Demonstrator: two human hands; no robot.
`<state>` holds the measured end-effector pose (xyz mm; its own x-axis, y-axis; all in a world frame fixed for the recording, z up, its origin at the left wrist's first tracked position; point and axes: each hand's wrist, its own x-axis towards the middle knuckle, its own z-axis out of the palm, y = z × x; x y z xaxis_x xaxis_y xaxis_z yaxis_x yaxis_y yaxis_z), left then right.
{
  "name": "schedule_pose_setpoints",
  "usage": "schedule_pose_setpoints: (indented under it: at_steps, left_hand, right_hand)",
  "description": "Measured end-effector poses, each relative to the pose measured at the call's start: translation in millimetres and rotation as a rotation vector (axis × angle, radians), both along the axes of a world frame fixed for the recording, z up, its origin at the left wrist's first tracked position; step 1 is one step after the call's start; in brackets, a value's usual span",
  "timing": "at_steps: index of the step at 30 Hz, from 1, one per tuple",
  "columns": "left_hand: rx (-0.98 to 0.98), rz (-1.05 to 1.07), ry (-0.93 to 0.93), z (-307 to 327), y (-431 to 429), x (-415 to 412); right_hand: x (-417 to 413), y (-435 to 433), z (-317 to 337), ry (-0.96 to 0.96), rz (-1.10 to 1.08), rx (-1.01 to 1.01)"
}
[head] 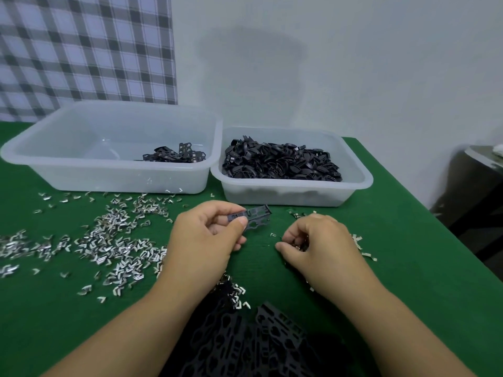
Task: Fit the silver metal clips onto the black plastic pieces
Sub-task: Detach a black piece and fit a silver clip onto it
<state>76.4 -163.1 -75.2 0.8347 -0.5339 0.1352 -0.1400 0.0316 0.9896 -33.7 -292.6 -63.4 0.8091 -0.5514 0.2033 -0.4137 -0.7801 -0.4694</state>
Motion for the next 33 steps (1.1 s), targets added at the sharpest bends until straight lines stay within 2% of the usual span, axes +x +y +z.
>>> schedule_pose_setpoints:
  at_steps: [5,11,18,26,33]
  left_hand:
    - [0.000,0.006,-0.002,-1,0,0]
    - [0.073,-0.047,-0.144,-1,2,0]
    - [0.147,-0.168,-0.200,-1,2,-3]
    - [0.121,-0.188,-0.232,0,3,-3]
    - [0.085,-0.166,-0.119,1,2,-2]
  right_hand:
    - [4,0,-3,0.013,0.010,-0.054]
    - [-4,4,0,-0.242,0.084,0.054]
    - [-4,12,3,-0.392,0.135,-0.041]
    - [0,17,1,-0.441,0.243,-0.146]
    - [0,19,-1,-0.438,0.295,-0.031]
